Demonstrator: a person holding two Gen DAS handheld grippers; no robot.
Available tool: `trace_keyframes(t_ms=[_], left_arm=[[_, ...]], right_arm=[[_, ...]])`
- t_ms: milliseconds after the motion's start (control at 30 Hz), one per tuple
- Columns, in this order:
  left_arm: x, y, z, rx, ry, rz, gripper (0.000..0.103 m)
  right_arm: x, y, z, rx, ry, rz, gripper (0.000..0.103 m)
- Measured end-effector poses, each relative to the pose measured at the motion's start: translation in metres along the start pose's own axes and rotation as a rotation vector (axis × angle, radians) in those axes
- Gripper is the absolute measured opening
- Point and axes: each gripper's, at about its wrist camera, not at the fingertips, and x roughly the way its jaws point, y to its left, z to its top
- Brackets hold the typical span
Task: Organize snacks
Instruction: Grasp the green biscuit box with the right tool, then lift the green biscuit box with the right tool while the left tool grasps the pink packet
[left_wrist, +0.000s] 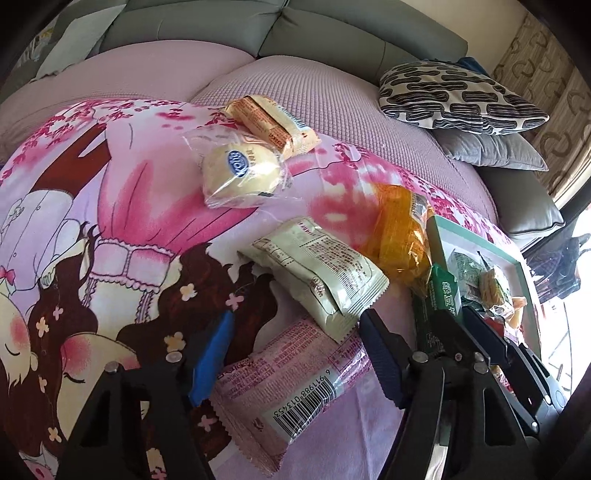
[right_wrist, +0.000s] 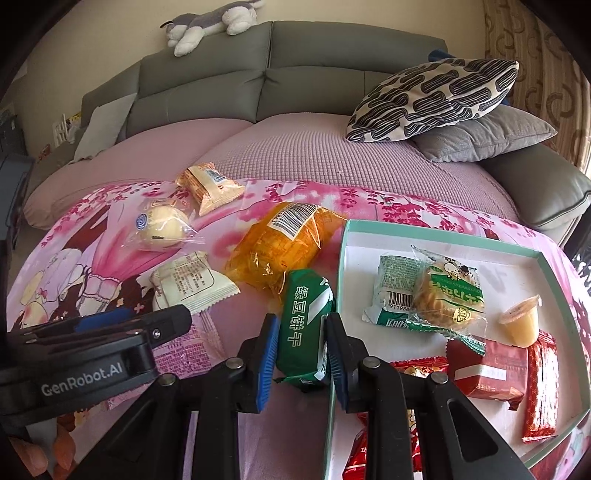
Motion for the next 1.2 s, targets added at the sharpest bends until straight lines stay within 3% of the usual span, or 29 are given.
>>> trace_keyframes(t_ms=[300,667,767,900,1200], left_arm=[[-0.005,0.015,-0.005,-0.029,0.003,0.037,0.072],[-0.02,0.02,-0.005,-0.031,-0.008,0.054,0.072],[-0.022,0.018,-0.006,-0.01,0.003,0.055,0.072],[-0.021,0.016,-0.008,0.01,0.017,0.058,0.072],[-0.023,0.023,-0.009,-0.011,0.019,0.062,0.072]], right_arm=[[0.006,0.005,-0.003,0.0,0.016,0.029,0.028],[0.009,0.014,-0.005,-0.042,0.001,-0.014,0.029],[0.01,0.018,-0.005,-0.068,0.0,-0.03,0.031],[0.015,0.026,-0.009,-0.119,0.019,-0.061,0.047],[0.019,0.033,-0.013,-0.163,0.011,-0.122,0.044]])
